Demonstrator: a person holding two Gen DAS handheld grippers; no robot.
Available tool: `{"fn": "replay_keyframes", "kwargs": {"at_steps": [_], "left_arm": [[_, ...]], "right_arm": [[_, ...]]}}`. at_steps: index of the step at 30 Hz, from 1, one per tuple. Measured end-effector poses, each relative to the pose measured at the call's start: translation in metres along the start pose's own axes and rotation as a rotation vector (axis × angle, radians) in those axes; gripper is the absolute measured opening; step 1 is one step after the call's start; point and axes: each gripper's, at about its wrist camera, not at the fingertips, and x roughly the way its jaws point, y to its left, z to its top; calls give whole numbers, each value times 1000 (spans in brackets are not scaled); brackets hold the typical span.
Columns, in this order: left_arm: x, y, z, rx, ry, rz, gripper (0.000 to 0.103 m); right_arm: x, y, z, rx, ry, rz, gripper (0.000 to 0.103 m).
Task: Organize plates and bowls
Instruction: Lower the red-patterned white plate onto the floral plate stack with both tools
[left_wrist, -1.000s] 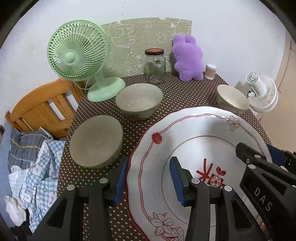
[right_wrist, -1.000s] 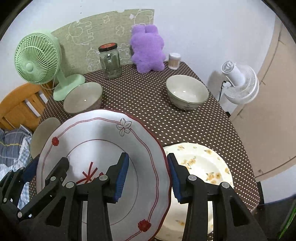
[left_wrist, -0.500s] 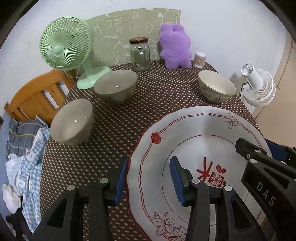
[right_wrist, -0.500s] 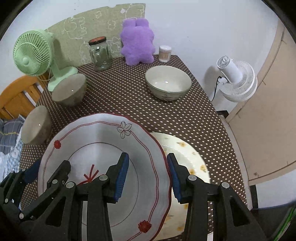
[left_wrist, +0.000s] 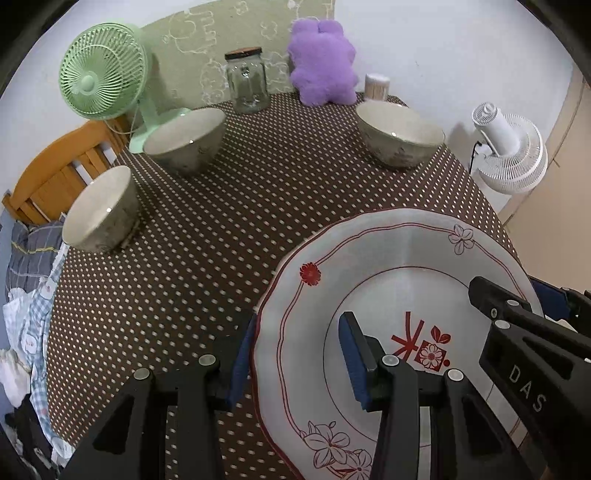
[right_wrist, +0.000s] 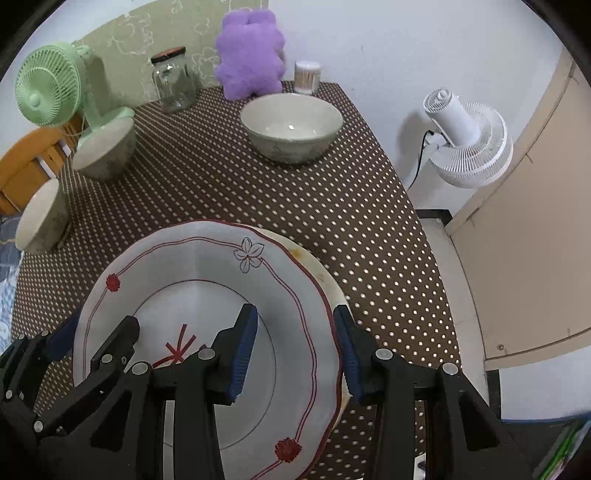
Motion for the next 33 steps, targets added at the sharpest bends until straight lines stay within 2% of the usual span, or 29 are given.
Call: {"fn": "replay_keyframes", "kwargs": {"at_steps": [8,24,33], "left_arm": [[16,-17,-6,-1,38,5,45],[27,-39,-3,68,18,102,45],[28,-41,-2,68,16,114,45]], "right_arm": [[17,-15,0,-4,26,3,46],[42,-20,1,28,89,20,46],[43,-23,1,42,91,36,46]]}}
